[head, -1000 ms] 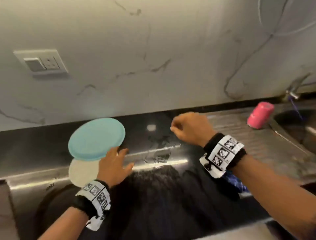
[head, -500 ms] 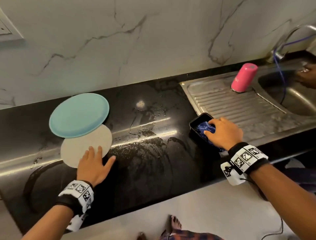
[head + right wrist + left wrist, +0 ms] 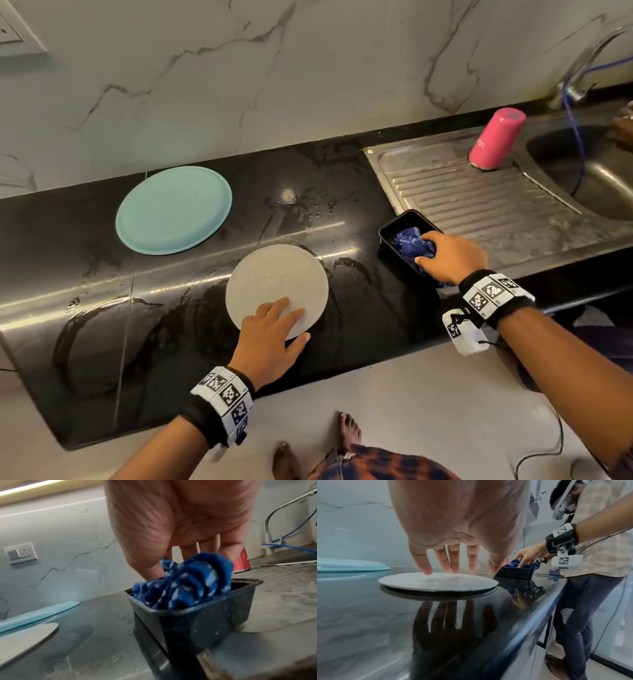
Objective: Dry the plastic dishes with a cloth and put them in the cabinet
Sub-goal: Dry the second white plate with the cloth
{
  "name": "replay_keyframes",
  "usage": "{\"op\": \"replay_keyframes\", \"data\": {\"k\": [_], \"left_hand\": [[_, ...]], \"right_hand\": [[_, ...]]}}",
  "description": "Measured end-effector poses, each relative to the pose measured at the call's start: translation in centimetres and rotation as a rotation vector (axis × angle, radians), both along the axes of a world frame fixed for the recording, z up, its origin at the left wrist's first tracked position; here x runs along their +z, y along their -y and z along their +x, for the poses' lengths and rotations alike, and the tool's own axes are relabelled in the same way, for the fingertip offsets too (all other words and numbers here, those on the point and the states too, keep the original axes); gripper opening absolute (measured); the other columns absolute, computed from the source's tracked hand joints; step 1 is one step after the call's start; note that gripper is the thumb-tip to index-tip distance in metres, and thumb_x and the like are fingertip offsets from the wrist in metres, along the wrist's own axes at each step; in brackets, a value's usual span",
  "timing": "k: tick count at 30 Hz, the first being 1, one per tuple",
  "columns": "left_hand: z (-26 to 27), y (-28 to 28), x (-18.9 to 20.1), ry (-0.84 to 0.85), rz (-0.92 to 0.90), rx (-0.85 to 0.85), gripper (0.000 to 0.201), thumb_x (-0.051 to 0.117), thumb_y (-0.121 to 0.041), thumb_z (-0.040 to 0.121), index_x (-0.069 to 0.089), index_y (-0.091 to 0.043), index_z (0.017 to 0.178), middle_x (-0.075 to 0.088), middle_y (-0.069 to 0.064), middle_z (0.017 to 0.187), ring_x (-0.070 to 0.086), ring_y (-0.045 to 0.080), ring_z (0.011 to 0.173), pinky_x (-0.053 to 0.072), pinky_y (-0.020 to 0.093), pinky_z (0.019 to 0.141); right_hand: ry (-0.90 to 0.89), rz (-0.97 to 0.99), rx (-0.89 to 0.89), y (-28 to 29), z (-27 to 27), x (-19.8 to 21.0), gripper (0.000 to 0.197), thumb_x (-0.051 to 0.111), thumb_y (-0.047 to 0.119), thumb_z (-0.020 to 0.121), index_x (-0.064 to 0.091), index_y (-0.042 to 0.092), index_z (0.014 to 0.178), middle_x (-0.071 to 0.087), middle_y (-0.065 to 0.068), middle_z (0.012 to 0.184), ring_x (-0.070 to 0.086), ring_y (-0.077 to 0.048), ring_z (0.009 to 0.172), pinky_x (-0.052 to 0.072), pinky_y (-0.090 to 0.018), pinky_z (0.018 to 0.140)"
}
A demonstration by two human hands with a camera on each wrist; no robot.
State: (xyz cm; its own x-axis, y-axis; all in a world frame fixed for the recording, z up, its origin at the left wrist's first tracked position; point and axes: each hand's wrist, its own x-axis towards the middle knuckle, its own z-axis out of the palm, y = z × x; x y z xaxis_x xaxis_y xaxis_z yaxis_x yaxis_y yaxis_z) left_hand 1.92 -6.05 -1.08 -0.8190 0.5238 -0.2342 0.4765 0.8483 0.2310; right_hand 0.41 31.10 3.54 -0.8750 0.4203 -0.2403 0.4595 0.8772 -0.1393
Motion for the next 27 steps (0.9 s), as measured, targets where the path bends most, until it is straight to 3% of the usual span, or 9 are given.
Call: {"op": "replay_keyframes", "data": {"k": [3,7,12,15,18,22,25,27], "left_hand": [[-0.2,0.8,0.3,-0.023,0.112,0.073,0.063,0.035,-0.063,0.087,0.054,-0.029,0.138,0.049,0.001,0.143,0.044,0.027,0.132,0.043,0.046,0.099],[-1.1,2.5,0.1,-0.023,0.188,0.261,0.064,0.053,-0.058,0.089,0.046,-0.027,0.145,0.037,0.002,0.153,0.032,0.026,0.141,0.034,0.046,0.111],[-1.7,3.6,-0.1,0.029,0.229,0.410,0.080,0.066,-0.052,0.087,0.033,-0.022,0.152,0.024,0.002,0.161,0.021,0.023,0.147,0.023,0.039,0.120],[-1.7,3.4,-0.3,0.058,0.227,0.448,0.092,0.068,-0.056,0.084,0.024,-0.019,0.156,0.017,0.001,0.163,0.017,0.022,0.149,0.021,0.039,0.120],[-2.3,3.5,-0.4,0.093,0.204,0.503,0.102,0.072,-0.060,0.079,0.023,-0.013,0.156,0.018,0.005,0.163,0.017,0.023,0.148,0.022,0.039,0.120],[-3.2,3.7,-0.4,0.115,0.191,0.518,0.107,0.078,-0.060,0.071,0.032,-0.006,0.151,0.025,0.009,0.158,0.025,0.025,0.144,0.026,0.037,0.118],[-3.6,3.8,-0.4,0.106,0.186,0.492,0.105,0.079,-0.059,0.070,0.035,-0.007,0.149,0.027,0.009,0.157,0.025,0.025,0.142,0.025,0.035,0.117],[-3.8,4.0,-0.5,0.120,0.180,0.467,0.107,0.079,-0.060,0.070,0.032,-0.008,0.151,0.024,0.008,0.158,0.022,0.025,0.144,0.023,0.034,0.118]], "right_hand": [[-0.040,-0.032,-0.032,-0.2,0.0,0.3,0.049,0.071,0.028,0.081,0.061,0.030,0.129,0.069,-0.012,0.118,0.063,-0.037,0.108,0.051,-0.040,0.085],[-0.223,-0.031,-0.072,-0.7,0.2,2.6,0.043,0.069,0.030,0.080,0.066,0.032,0.122,0.071,-0.013,0.110,0.064,-0.041,0.103,0.053,-0.044,0.084],[-0.536,-0.134,0.135,3.2,0.1,6.5,0.033,0.070,0.032,0.082,0.069,0.030,0.116,0.071,-0.003,0.109,0.065,-0.033,0.100,0.049,-0.038,0.076],[-0.457,-0.195,0.308,8.7,-0.6,5.5,0.032,0.066,0.036,0.081,0.067,0.035,0.113,0.070,0.005,0.107,0.066,-0.024,0.098,0.050,-0.032,0.074],[-0.297,-0.202,0.445,15.2,-1.6,2.1,0.031,0.060,0.037,0.082,0.065,0.035,0.113,0.065,0.005,0.101,0.064,-0.022,0.095,0.044,-0.027,0.070],[-0.135,-0.075,0.565,21.0,-1.1,-2.2,0.036,0.058,0.036,0.085,0.061,0.033,0.121,0.058,-0.005,0.117,0.058,-0.032,0.104,0.047,-0.040,0.079],[-0.150,0.012,0.597,21.7,1.0,-3.6,0.042,0.069,0.050,0.077,0.065,0.035,0.116,0.062,-0.006,0.119,0.061,-0.030,0.094,0.047,-0.043,0.073],[-0.170,0.039,0.605,21.2,1.0,-4.0,0.039,0.070,0.047,0.078,0.066,0.036,0.115,0.063,-0.004,0.117,0.062,-0.030,0.093,0.046,-0.043,0.072]]}}
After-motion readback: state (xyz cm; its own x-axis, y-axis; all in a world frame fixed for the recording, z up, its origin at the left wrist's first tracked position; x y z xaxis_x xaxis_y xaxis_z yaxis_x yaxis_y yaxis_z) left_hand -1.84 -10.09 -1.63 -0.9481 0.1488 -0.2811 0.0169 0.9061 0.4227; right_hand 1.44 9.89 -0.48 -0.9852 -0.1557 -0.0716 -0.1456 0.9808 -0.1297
